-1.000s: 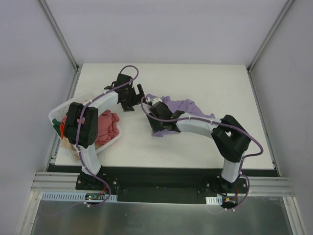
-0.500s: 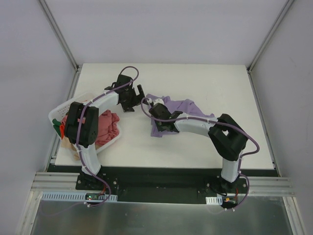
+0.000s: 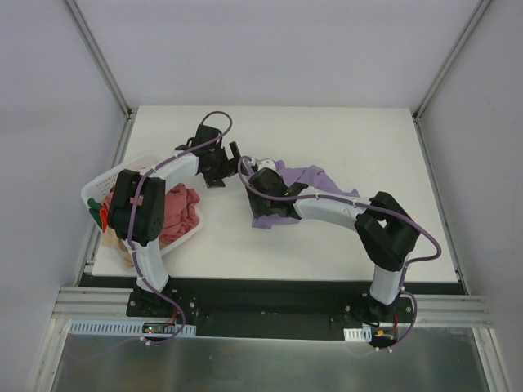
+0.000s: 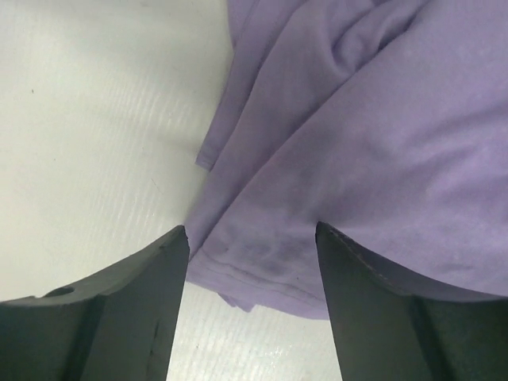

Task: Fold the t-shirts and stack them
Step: Flatten out the tshirt

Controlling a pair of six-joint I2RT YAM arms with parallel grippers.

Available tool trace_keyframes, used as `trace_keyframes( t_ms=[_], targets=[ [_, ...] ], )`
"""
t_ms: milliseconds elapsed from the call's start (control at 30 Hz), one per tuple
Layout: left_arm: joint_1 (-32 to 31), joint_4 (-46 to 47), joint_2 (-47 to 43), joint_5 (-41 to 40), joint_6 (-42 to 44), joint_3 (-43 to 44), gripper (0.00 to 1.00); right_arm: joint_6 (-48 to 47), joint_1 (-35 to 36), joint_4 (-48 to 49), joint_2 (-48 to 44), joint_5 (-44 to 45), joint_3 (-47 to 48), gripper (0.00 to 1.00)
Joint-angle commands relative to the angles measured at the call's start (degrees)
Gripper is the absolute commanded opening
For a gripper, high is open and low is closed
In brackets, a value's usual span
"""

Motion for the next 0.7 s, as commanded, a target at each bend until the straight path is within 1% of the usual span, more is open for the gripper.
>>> trace_keyframes(
  t_ms=[0,67,100,167,200,333,467,600,667],
  targets=[
    [0.51,0.71,-0.92,0.15,-0.69,-0.99,0.99,3.37,0.36,-0.01,3.17,1.44,3.61,0.68],
    [0.60,0.71,-0.83,-0.02,-0.78,-1.16,0.99,3.55,0.36,-0.01,5.19,1.44,4.92,0.68],
    [0.69,0.71,-0.83,0.07,-0.69,-1.16,0.99,3.72,0.44,-0.09,6.24,1.44,5.63,0.67],
    [0.78,0.71,-0.83,0.24,-0.78,-1.34,0.99,4.51,0.44,-0.97,7.83,3.71,6.68,0.56],
    [0.95,0.71,-0.83,0.33,-0.78,-1.42,0.99,4.95,0.44,-1.67,8.01,5.03,6.86,0.41],
    [1.13,0.88,-1.27,0.33,-0.43,-1.78,0.99,5.48,0.44,-0.80,4.51,7.94,4.24,0.00],
    [1.13,1.76,-1.71,1.21,-0.43,-2.22,0.99,4.52,0.44,1.57,-1.73,7.86,0.20,0.01],
    [1.04,3.78,-1.53,3.93,-0.51,-2.66,0.99,2.06,0.36,3.15,-9.54,7.68,-4.02,0.00],
    [1.04,5.01,-1.18,5.86,-0.51,-2.66,0.99,0.48,0.36,4.56,-13.59,7.59,-7.62,0.00]
  ],
)
